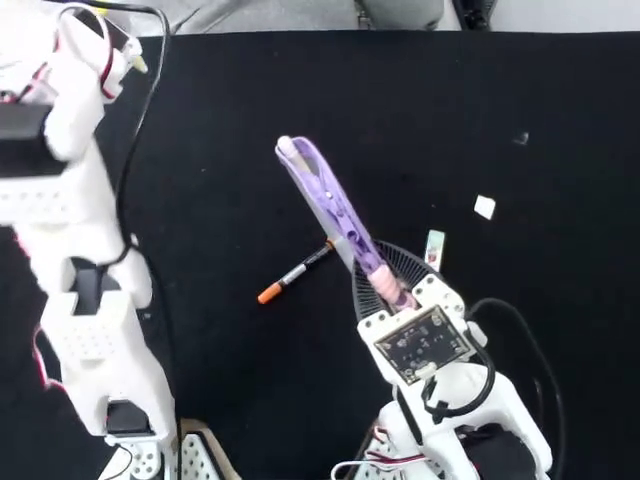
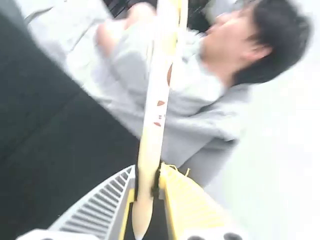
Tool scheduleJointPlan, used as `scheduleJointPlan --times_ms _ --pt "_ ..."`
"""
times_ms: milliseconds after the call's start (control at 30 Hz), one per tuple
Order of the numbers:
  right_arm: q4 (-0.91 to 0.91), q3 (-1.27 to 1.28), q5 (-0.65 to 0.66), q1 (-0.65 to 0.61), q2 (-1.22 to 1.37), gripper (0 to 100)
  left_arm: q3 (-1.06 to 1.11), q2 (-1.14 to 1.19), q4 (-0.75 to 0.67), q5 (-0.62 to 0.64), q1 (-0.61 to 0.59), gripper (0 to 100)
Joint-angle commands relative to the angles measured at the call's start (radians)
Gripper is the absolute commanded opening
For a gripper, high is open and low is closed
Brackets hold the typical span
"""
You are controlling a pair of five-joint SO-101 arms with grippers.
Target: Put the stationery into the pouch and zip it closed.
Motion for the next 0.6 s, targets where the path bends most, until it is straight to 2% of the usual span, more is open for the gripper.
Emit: scheduleJointPlan --times_ms 0,133,267,400,567 --pt "-0.028 -0.012 -0.009 -0.005 -0.084 1.1 -0.038 -0.121 0.008 -0.078 0.015 3" --pt "-0.015 -0.010 -0.009 -0.060 -0.084 1.1 0.053 -0.226 0.008 -0.109 0.047 3" --pt "-0.006 -0.010 -0.009 -0.135 -0.084 1.1 0.255 -0.387 0.006 -0.107 0.056 3" --pt "-0.006 -0.010 -0.009 -0.138 -0.084 1.1 0.469 -0.552 -0.005 -0.104 0.054 3" --pt "-0.006 -0.010 -0.009 -0.138 -0.087 1.1 0.725 -0.652 -0.103 -0.103 0.054 3"
